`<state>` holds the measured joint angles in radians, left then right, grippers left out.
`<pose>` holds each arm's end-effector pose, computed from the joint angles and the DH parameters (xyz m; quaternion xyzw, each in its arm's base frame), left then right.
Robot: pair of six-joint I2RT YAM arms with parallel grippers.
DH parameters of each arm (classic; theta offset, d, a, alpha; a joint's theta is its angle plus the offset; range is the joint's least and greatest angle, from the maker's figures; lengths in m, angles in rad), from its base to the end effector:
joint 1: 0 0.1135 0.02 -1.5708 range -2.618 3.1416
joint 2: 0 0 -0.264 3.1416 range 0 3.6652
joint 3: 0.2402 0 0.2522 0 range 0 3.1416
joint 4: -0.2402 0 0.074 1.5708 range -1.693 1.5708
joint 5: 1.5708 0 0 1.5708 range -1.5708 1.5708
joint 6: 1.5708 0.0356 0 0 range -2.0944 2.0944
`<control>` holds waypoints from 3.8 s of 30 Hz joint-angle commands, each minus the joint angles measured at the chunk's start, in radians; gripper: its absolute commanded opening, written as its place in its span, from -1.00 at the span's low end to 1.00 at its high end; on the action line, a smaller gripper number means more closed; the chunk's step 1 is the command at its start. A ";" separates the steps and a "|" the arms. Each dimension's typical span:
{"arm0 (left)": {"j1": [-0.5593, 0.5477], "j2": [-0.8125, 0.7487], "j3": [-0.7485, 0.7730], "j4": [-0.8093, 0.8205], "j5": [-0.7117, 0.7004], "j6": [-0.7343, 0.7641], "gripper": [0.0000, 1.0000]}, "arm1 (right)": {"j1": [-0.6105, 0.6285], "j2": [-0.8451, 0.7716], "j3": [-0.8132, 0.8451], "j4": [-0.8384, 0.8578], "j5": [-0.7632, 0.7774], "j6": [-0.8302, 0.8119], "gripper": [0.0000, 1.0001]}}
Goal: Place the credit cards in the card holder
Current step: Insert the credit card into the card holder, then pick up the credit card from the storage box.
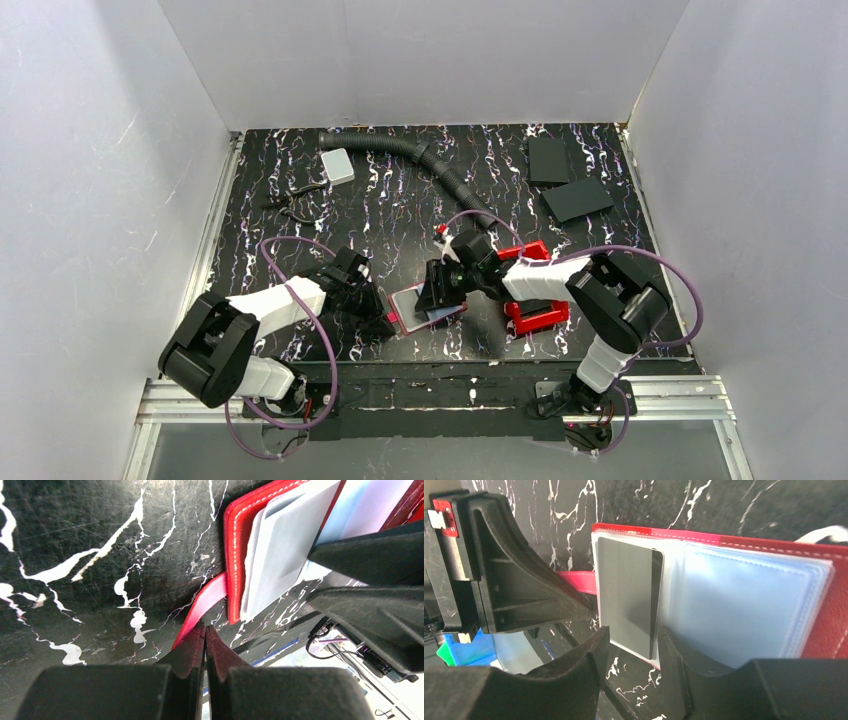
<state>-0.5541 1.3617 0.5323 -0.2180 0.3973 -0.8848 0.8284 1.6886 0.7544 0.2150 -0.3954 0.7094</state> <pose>0.1869 -0.1318 0.1391 -0.1055 0.9424 -0.3105 0.0652 0.2098 0.2490 0.1440 -0.1341 0.8866 0.4102 0.1667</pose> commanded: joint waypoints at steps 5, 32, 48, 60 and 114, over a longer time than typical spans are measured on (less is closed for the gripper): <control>-0.006 -0.008 0.010 -0.041 -0.031 0.020 -1.00 | -0.041 0.001 0.086 -0.049 -0.017 -0.075 0.00; -0.006 0.028 0.050 -0.050 -0.031 0.046 -1.00 | -0.027 0.146 0.171 0.042 -0.085 -0.088 -0.03; -0.004 -0.138 0.148 -0.289 -0.117 0.102 -0.88 | -0.200 -0.340 0.283 -0.661 0.279 -0.327 0.30; -0.146 -0.235 0.438 -0.339 -0.110 0.079 0.16 | -0.440 -0.668 0.153 -0.983 0.536 -0.136 0.60; -0.354 0.361 0.856 -0.259 -0.149 0.103 0.53 | -0.319 -0.216 0.041 -0.954 0.895 0.694 0.45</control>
<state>-0.9066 1.7855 1.3983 -0.4355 0.2722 -0.8169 0.5072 1.4319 0.8280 -0.7670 0.4595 1.3445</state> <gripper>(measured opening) 0.760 0.760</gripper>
